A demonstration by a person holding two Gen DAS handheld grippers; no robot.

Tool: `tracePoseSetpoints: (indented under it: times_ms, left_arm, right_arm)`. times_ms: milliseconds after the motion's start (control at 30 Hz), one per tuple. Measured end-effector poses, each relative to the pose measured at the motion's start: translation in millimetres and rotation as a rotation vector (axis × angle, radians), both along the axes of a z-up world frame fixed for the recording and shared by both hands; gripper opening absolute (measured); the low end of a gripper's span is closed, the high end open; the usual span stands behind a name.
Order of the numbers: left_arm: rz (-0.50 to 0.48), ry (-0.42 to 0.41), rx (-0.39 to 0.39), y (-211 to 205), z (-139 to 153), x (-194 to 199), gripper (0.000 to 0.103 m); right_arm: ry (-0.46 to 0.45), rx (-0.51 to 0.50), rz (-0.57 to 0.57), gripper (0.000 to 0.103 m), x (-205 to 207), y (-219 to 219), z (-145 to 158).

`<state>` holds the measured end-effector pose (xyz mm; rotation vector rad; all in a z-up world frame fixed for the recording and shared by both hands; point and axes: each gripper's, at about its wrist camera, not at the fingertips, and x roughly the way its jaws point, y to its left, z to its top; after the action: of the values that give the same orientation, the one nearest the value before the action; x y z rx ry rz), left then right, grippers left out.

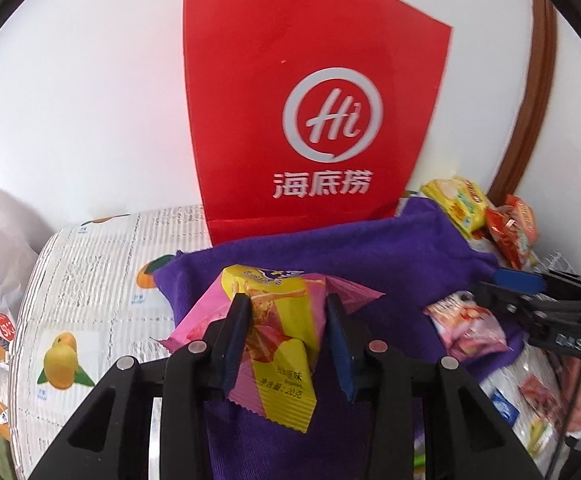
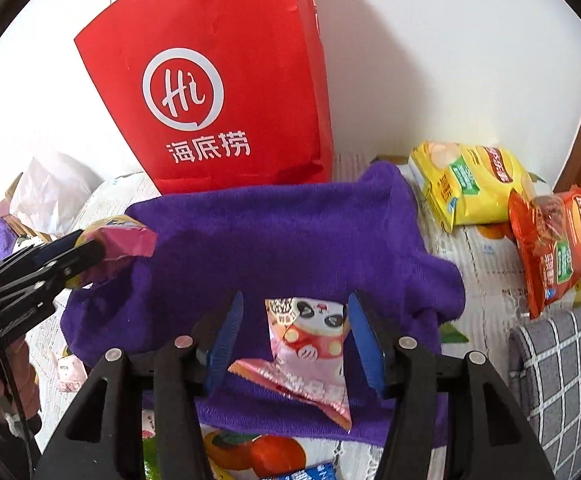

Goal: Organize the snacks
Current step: 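Open the right gripper to drop the panda bag on the towel while the left lowers its bag, then open the left gripper to drop the chips bag on the towel, then withdraw both grippers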

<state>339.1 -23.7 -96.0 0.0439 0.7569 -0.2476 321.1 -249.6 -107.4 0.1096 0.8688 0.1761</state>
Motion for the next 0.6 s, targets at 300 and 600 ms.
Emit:
tracePoseSetpoints:
  times_ms: [300, 600]
  left_arm:
    - [0.041, 0.027, -0.016, 1, -24, 24, 0.037]
    - [0.059, 0.125, -0.020, -1, -38, 27, 0.049]
  right_arm:
    - [-0.011, 0.018, 0.023, 0.054, 3, -3, -5]
    - [0.011, 0.014, 0.022, 0.056, -4, -1, -6]
